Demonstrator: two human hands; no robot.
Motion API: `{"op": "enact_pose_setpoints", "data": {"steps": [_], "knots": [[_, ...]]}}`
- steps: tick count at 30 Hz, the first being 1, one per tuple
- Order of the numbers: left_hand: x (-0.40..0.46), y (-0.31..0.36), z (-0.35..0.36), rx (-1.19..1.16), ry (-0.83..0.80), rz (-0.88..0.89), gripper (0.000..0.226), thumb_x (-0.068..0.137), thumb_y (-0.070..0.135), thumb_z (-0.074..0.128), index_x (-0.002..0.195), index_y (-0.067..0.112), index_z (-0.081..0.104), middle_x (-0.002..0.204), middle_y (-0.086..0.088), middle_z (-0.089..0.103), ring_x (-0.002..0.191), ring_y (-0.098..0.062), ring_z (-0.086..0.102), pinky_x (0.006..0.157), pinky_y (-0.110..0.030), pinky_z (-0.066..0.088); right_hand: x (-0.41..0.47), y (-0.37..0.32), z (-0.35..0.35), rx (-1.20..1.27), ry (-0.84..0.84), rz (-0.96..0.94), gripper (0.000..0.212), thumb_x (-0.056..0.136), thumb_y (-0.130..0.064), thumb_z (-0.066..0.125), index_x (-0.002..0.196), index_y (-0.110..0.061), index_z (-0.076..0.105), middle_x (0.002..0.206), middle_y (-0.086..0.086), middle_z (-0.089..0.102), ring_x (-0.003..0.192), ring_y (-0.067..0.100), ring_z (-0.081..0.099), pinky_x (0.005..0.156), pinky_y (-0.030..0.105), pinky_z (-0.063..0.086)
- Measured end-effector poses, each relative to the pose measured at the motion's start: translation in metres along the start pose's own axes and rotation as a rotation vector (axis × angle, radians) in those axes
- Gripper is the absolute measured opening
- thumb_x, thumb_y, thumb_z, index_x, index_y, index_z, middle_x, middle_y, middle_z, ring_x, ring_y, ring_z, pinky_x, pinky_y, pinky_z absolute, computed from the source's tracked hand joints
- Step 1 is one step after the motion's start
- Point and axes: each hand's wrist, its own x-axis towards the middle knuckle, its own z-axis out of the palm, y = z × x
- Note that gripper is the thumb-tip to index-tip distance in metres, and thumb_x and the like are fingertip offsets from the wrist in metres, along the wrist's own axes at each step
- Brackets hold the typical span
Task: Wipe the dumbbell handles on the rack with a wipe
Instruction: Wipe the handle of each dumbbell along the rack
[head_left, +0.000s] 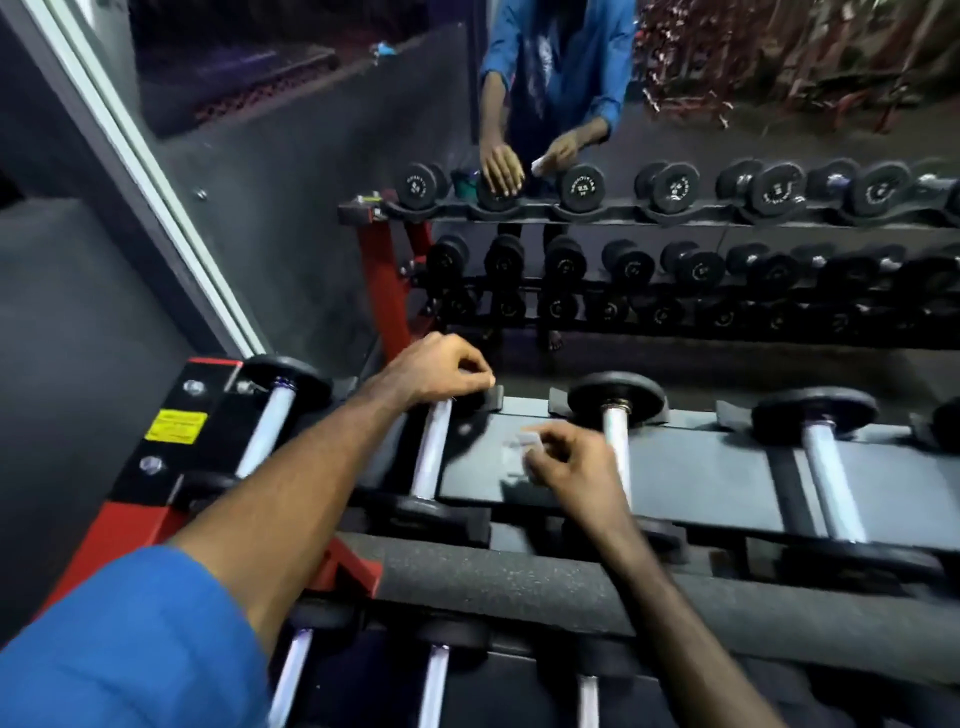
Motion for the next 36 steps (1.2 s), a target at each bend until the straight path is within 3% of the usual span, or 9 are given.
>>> {"op": "enact_pose_setpoints", "data": {"steps": [3, 7, 14, 17, 20, 25, 28, 31, 36], "knots": [[-0.002, -0.014, -0.014, -0.038, -0.044, 0.049, 0.029, 0.091, 0.059, 0.074, 0.099, 0.034, 0.085, 0.076, 0.018, 0.077, 0.072, 0.005, 0.068, 0.074, -0.020, 0.052, 0.013, 0.003, 0.058, 0.020, -0.022, 0.127, 0.016, 0.074, -0.026, 0.061, 0.077, -0.024, 0.076, 0.072, -0.005, 0.075, 0.066, 0.004, 0.063, 0.072, 0.041, 0.060], [0.007, -0.020, -0.024, -0.092, -0.159, 0.112, 0.032, 0.101, 0.058, 0.066, 0.103, 0.033, 0.086, 0.047, 0.021, 0.059, 0.048, 0.007, 0.053, 0.049, -0.011, 0.034, 0.020, -0.005, 0.102, -0.033, 0.031, 0.237, 0.012, 0.082, -0.010, 0.062, 0.080, -0.005, 0.073, 0.064, -0.007, 0.061, 0.058, 0.004, 0.051, 0.061, 0.030, 0.047], [0.024, -0.045, 0.001, -0.213, -0.172, 0.213, 0.026, 0.098, 0.057, 0.062, 0.099, 0.045, 0.085, 0.055, 0.009, 0.064, 0.053, -0.002, 0.053, 0.062, -0.025, 0.040, 0.018, -0.007, 0.122, -0.117, 0.143, 0.383, 0.024, 0.084, -0.006, 0.063, 0.061, -0.012, 0.058, 0.054, -0.008, 0.044, 0.053, 0.005, 0.039, 0.054, 0.030, 0.033], [0.022, -0.046, -0.001, -0.227, -0.168, 0.222, 0.029, 0.096, 0.061, 0.056, 0.099, 0.051, 0.083, 0.050, 0.013, 0.059, 0.060, -0.004, 0.055, 0.069, -0.029, 0.043, 0.034, -0.012, 0.118, -0.235, 0.299, 0.309, 0.020, 0.089, -0.017, 0.063, 0.074, -0.004, 0.066, 0.056, -0.003, 0.053, 0.056, 0.007, 0.047, 0.054, 0.034, 0.042], [0.021, -0.044, -0.003, -0.198, -0.159, 0.227, 0.028, 0.099, 0.057, 0.056, 0.102, 0.049, 0.083, 0.052, 0.019, 0.055, 0.078, -0.016, 0.058, 0.079, -0.032, 0.046, 0.038, -0.018, 0.120, -0.133, 0.163, 0.362, 0.019, 0.082, -0.021, 0.068, 0.070, -0.006, 0.066, 0.057, -0.003, 0.055, 0.054, 0.010, 0.049, 0.053, 0.034, 0.045], [0.022, -0.042, 0.000, -0.174, -0.143, 0.223, 0.028, 0.099, 0.062, 0.054, 0.102, 0.053, 0.081, 0.058, 0.016, 0.055, 0.099, -0.025, 0.069, 0.084, -0.034, 0.047, 0.024, -0.025, 0.132, 0.476, 0.056, 0.619, 0.020, 0.083, 0.012, 0.052, 0.088, 0.010, 0.071, 0.076, 0.020, 0.063, 0.060, 0.021, 0.063, 0.056, 0.030, 0.056], [0.020, -0.043, 0.000, -0.172, -0.122, 0.207, 0.028, 0.099, 0.062, 0.054, 0.103, 0.053, 0.081, 0.054, 0.017, 0.056, 0.099, -0.024, 0.069, 0.081, -0.031, 0.046, 0.047, -0.035, 0.132, 0.592, 0.021, 0.618, 0.034, 0.087, 0.010, 0.045, 0.102, 0.008, 0.075, 0.087, 0.021, 0.075, 0.075, 0.028, 0.074, 0.059, 0.030, 0.060], [0.017, -0.042, -0.002, -0.179, -0.122, 0.198, 0.028, 0.099, 0.062, 0.054, 0.103, 0.054, 0.081, 0.047, 0.021, 0.054, 0.099, -0.028, 0.070, 0.078, -0.032, 0.044, 0.062, -0.040, 0.129, 0.604, 0.021, 0.605, 0.043, 0.085, 0.014, 0.034, 0.100, 0.005, 0.073, 0.083, 0.023, 0.071, 0.060, 0.022, 0.071, 0.052, 0.030, 0.059], [0.014, -0.038, -0.004, -0.170, -0.117, 0.185, 0.028, 0.100, 0.061, 0.054, 0.104, 0.054, 0.081, 0.049, 0.026, 0.055, 0.100, -0.027, 0.068, 0.081, -0.032, 0.044, 0.019, -0.013, 0.116, 0.612, -0.108, 0.621, 0.028, 0.087, 0.018, 0.056, 0.110, 0.017, 0.071, 0.108, 0.037, 0.070, 0.082, 0.034, 0.074, 0.070, 0.034, 0.066]]}}
